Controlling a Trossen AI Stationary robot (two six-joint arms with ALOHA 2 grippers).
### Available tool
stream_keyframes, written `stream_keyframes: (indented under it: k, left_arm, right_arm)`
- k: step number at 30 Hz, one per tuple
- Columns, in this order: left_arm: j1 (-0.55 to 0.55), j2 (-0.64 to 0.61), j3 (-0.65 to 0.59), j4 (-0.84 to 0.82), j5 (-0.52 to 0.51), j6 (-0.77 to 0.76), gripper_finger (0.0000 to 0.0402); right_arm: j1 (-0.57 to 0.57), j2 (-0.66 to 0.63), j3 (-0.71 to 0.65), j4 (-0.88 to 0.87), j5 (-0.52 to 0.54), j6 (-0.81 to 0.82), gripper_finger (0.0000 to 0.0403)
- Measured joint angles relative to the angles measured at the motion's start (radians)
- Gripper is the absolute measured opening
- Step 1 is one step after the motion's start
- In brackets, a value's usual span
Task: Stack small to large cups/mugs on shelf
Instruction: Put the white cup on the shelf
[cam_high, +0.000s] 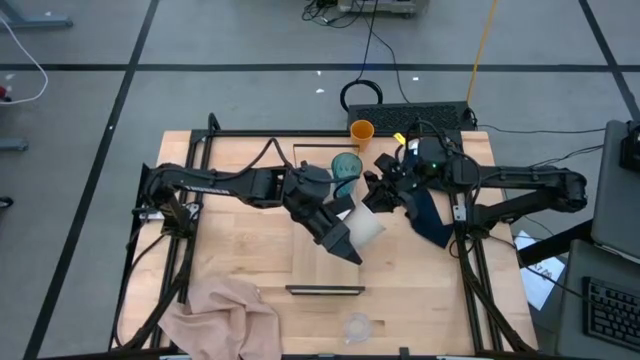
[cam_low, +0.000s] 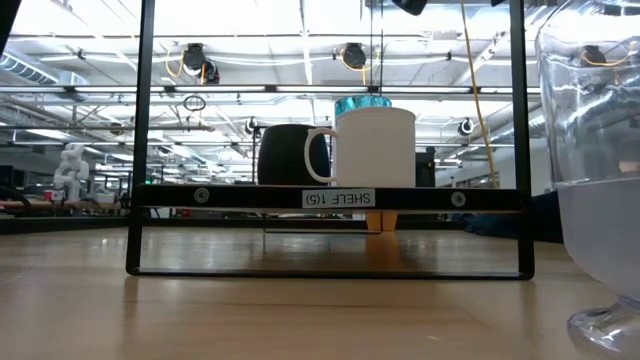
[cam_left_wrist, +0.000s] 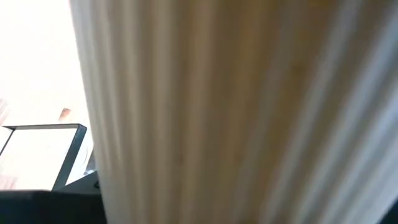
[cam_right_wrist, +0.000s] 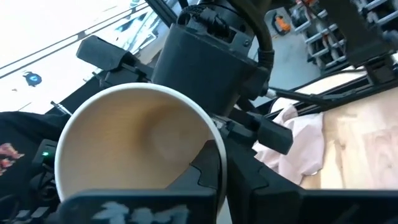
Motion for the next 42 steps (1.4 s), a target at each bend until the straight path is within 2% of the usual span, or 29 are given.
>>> stream_keyframes:
  k: [10, 30, 42]
  left_arm:
    - [-0.001, 0.003, 0.0, 0.001, 0.007, -0.01, 0.0319]
    - [-0.001, 0.003, 0.0, 0.014, 0.012, -0.024, 0.0319]
    - [0.0, 0.003, 0.0, 0.031, 0.013, -0.024, 0.0318]
  right_arm:
    - [0.008, 0.002, 0.0, -0.001, -0.169, 0.068, 0.0]
    - [0.02, 0.001, 0.0, 0.019, -0.231, 0.108, 0.0]
    - [0.021, 0.0, 0.0, 0.022, -0.232, 0.102, 0.0]
